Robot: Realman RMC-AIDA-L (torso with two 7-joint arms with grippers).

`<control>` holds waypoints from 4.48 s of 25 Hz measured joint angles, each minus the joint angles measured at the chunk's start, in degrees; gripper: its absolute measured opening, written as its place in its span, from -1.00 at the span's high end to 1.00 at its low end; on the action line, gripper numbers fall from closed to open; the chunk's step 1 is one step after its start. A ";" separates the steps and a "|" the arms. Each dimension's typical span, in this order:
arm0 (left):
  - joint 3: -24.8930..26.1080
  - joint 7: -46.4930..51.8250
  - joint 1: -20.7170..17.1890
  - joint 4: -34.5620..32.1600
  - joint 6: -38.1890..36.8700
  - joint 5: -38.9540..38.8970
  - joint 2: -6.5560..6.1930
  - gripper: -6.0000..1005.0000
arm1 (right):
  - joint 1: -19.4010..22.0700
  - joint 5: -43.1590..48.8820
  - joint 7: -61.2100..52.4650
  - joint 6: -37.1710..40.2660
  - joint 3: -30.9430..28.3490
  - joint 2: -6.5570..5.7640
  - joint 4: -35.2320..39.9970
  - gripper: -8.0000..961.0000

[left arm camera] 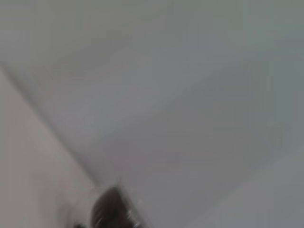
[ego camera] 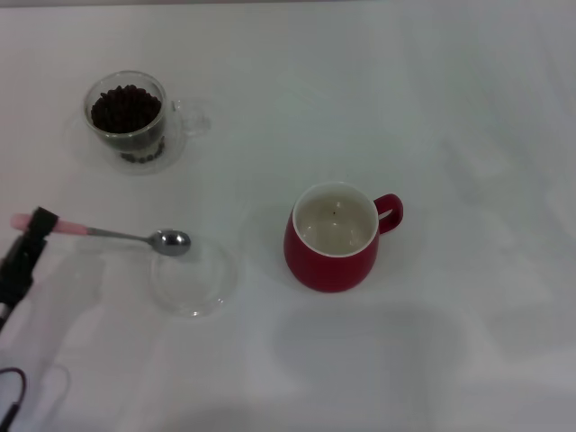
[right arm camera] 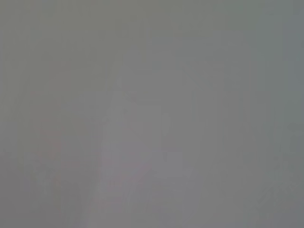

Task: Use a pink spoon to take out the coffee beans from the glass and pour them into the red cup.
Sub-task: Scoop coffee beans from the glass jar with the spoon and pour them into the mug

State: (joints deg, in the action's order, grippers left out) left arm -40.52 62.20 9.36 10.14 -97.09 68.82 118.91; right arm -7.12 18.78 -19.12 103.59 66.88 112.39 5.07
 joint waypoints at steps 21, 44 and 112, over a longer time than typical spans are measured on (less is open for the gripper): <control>-1.52 30.88 8.10 -33.20 6.33 7.44 -11.42 0.72 | -1.44 0.62 0.29 5.43 11.92 3.34 0.98 -0.49; -1.44 47.34 25.76 -43.06 24.56 34.78 -13.88 0.72 | -1.76 0.65 -6.30 8.15 21.04 3.43 0.48 -0.48; 0.34 53.59 13.47 -29.51 32.97 13.35 -7.50 0.72 | -6.27 0.37 -9.88 -1.95 23.56 2.56 0.86 -0.48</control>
State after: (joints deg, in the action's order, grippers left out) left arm -40.18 115.78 22.83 -19.36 -64.12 82.17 111.40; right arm -13.39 19.15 -29.00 101.64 90.44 114.95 5.93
